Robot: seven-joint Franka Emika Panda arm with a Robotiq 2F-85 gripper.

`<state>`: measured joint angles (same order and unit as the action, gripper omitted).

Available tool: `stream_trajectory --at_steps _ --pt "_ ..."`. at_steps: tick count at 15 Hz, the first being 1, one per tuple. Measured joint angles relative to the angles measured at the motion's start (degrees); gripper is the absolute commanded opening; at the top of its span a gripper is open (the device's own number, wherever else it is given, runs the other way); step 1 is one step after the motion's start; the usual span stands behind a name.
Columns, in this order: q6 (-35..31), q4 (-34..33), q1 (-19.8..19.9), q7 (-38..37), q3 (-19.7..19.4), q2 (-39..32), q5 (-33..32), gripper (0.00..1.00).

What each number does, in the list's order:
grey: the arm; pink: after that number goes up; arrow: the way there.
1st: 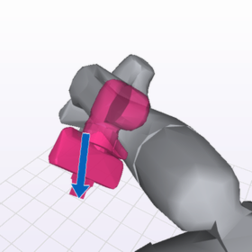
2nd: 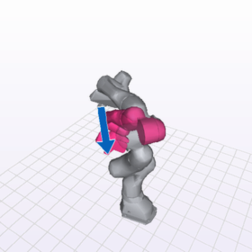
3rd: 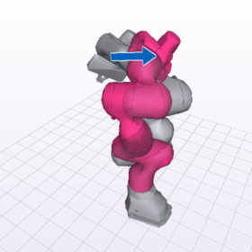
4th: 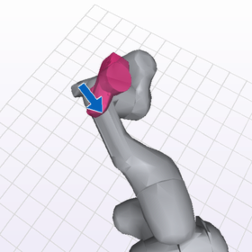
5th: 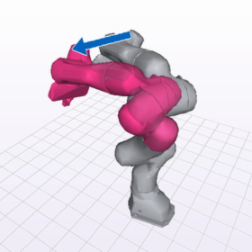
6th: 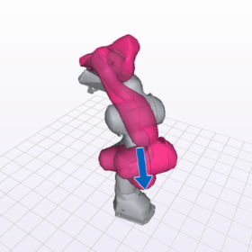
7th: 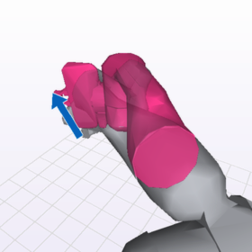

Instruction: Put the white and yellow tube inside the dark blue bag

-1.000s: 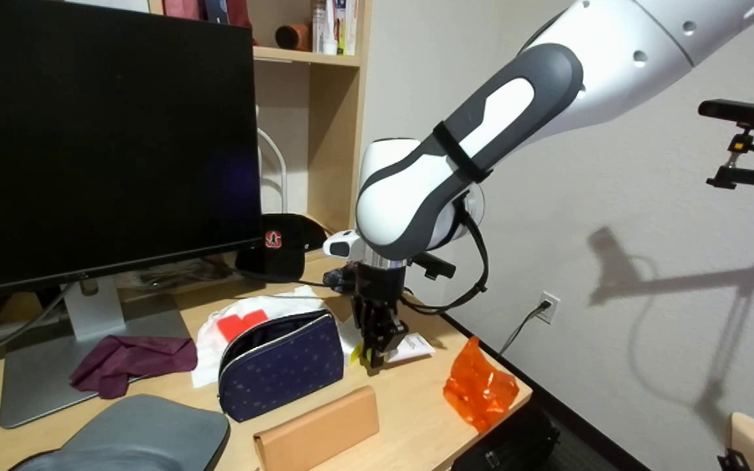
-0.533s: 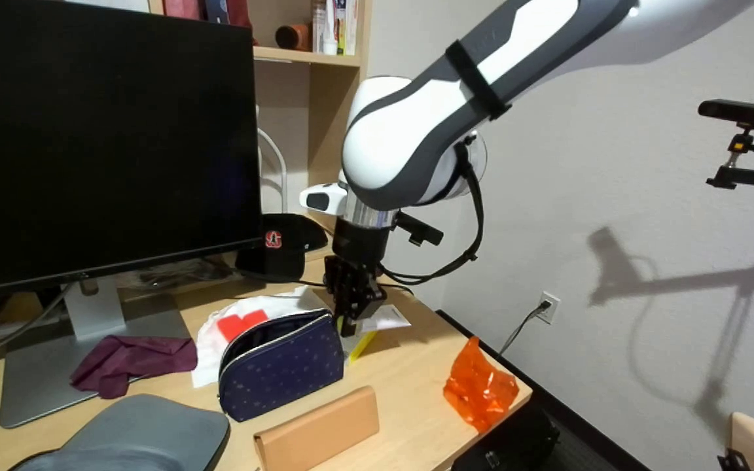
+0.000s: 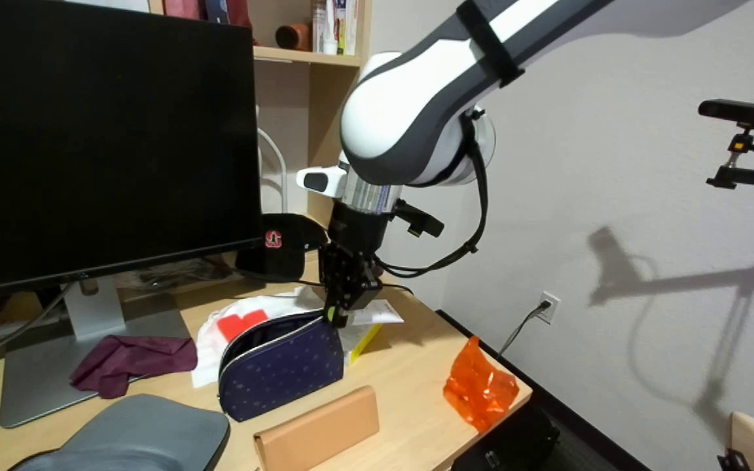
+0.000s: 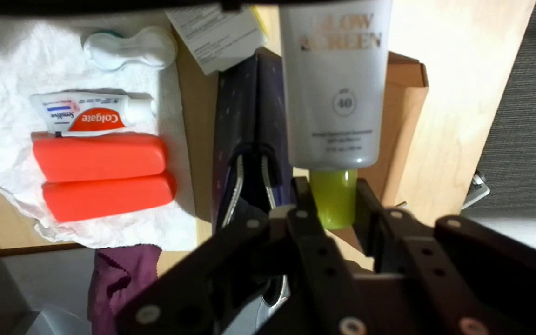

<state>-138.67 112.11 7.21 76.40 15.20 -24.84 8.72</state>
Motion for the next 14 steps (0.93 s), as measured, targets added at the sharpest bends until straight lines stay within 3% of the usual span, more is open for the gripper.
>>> stream_trajectory --at_steps 3,7,8,11,12,14 --pt "-4.33 -0.19 -0.87 0.0 0.58 0.04 1.72 0.13" --pt "-12.11 -0.47 -2.08 0.48 4.36 0.12 5.58 0.13" --pt "-14.17 -0.46 -2.24 0.71 5.53 0.09 6.66 0.25" --pt "-17.12 -0.43 -2.27 1.23 7.93 0.08 8.09 0.25" --pt "-17.16 -0.42 -2.26 1.28 7.99 0.07 8.16 0.13" --pt "-17.09 -0.43 -2.19 1.41 7.85 0.05 8.24 0.13"
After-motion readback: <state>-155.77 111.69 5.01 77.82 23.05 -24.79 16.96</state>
